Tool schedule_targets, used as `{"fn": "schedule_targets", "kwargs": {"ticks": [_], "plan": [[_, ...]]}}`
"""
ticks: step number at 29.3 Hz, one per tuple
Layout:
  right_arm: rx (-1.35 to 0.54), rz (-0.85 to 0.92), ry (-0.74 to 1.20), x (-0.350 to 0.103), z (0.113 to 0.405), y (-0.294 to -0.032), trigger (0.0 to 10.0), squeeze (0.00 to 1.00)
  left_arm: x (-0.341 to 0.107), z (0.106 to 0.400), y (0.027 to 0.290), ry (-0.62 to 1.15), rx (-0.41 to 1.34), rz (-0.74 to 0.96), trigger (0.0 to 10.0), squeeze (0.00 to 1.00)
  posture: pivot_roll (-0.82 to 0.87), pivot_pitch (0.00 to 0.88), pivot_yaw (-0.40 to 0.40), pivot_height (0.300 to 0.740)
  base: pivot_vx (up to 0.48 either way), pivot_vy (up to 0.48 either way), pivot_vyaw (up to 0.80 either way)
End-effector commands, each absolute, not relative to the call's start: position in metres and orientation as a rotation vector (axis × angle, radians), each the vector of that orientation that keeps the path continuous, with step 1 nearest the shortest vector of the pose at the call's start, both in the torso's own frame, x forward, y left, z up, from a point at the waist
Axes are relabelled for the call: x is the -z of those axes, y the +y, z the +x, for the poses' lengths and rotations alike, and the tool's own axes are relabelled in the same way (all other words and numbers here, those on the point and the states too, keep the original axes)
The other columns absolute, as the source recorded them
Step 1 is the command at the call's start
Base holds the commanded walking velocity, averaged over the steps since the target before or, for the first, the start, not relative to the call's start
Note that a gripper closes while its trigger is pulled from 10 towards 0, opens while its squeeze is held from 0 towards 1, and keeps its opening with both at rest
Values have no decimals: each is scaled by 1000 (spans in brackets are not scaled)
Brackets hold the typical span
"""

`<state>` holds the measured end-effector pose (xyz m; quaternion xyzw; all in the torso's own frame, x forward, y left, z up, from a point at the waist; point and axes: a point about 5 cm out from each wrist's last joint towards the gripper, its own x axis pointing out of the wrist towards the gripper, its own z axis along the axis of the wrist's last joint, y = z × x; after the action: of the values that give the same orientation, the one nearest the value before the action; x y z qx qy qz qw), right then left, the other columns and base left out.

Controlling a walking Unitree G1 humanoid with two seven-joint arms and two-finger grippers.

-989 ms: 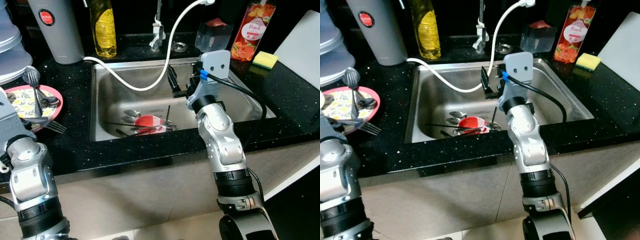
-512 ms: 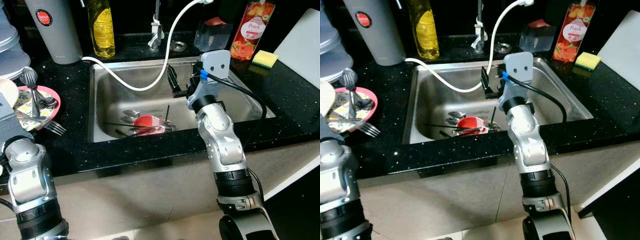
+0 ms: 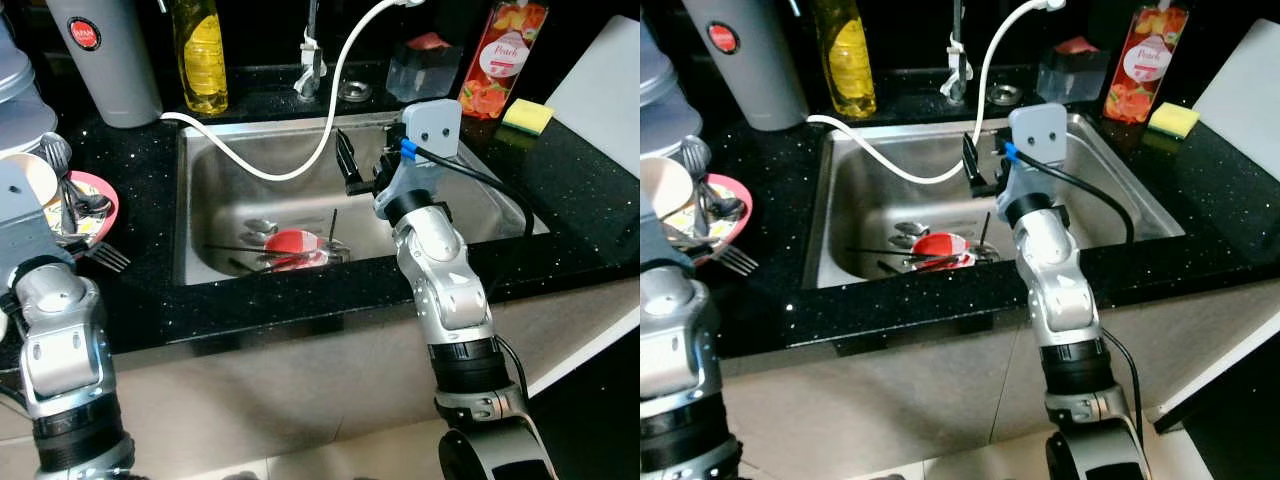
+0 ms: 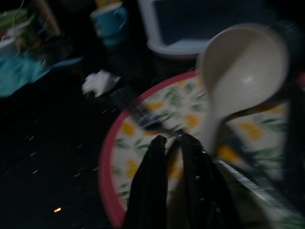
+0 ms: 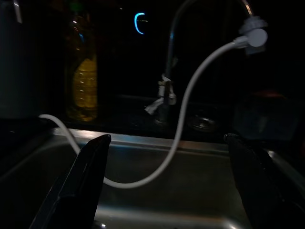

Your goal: Kitchen organization

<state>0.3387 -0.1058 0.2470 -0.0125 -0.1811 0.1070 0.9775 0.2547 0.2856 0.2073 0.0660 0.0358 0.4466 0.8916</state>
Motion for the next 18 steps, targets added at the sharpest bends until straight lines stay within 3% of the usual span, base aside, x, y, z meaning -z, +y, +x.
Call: {"fn": "schedule_targets", "kwargs": {"ticks": [1, 6, 7, 8, 9, 18], "plan": [[-255, -41, -351, -247, 340, -108, 10000, 0, -205, 248, 294, 124, -910, 128, 10000, 1000, 82, 0, 8, 740, 0, 0, 0], [-435, -72, -316, -246, 333, -97, 10000, 0, -201, 241, 303, 190, -849, 144, 10000, 1000, 84, 0, 13, 740, 0, 0, 0], [-518, -80, -301, -246, 329, -92, 10000, 0, -200, 237, 309, 215, -844, 140, 10000, 808, 89, 0, 14, 740, 0, 0, 0], [-573, -86, -290, -246, 326, -88, 10000, 0, -200, 234, 314, 230, -842, 136, 10000, 808, 90, 0, 15, 740, 0, 0, 0], [-638, -103, -293, -247, 321, -84, 10000, 0, -201, 232, 317, 244, -828, 119, 10000, 0, 98, 0, 15, 740, 0, 0, 0], [-814, -146, -321, -248, 305, -69, 10000, 0, -214, 241, 311, 248, -655, 33, 10000, 0, 109, 0, 24, 740, 0, 0, 0]]}}
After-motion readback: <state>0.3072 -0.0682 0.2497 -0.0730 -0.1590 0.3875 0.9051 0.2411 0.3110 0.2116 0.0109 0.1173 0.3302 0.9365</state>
